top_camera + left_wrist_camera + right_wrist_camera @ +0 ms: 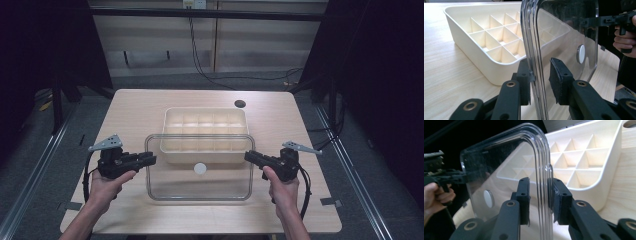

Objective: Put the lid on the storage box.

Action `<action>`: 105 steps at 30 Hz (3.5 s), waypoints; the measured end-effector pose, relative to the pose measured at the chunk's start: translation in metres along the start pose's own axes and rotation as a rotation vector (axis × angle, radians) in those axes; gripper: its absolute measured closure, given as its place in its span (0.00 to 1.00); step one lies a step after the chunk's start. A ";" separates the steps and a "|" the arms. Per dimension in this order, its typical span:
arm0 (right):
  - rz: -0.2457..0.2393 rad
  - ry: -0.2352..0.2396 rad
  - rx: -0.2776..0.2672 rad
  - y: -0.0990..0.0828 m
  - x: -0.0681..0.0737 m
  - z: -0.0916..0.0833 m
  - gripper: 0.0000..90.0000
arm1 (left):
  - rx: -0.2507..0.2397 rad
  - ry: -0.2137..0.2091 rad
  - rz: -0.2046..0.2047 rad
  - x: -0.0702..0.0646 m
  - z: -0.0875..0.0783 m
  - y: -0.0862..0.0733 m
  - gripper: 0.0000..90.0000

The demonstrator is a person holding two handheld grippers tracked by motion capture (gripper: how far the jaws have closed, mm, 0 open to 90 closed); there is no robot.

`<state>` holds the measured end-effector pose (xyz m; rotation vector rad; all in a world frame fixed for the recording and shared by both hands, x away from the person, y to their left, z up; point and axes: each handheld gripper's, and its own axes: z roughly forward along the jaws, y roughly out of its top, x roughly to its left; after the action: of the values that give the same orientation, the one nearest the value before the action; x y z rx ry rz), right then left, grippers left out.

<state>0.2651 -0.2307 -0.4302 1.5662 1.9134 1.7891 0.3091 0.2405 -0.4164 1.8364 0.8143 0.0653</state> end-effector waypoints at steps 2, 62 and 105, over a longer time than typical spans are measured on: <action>0.013 0.008 -0.010 0.004 -0.002 0.002 0.80 | 0.005 0.002 -0.004 0.001 0.001 0.002 0.79; -0.069 -0.092 -0.071 0.106 -0.009 0.028 0.76 | -0.059 0.108 0.005 0.030 0.032 0.096 0.77; -0.004 -0.132 -0.056 0.120 -0.037 0.054 0.75 | 0.006 0.177 -0.030 0.048 0.059 0.113 0.75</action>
<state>0.3884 -0.2451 -0.3739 1.6168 1.7916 1.6765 0.4258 0.1979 -0.3610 1.8421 0.9655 0.2085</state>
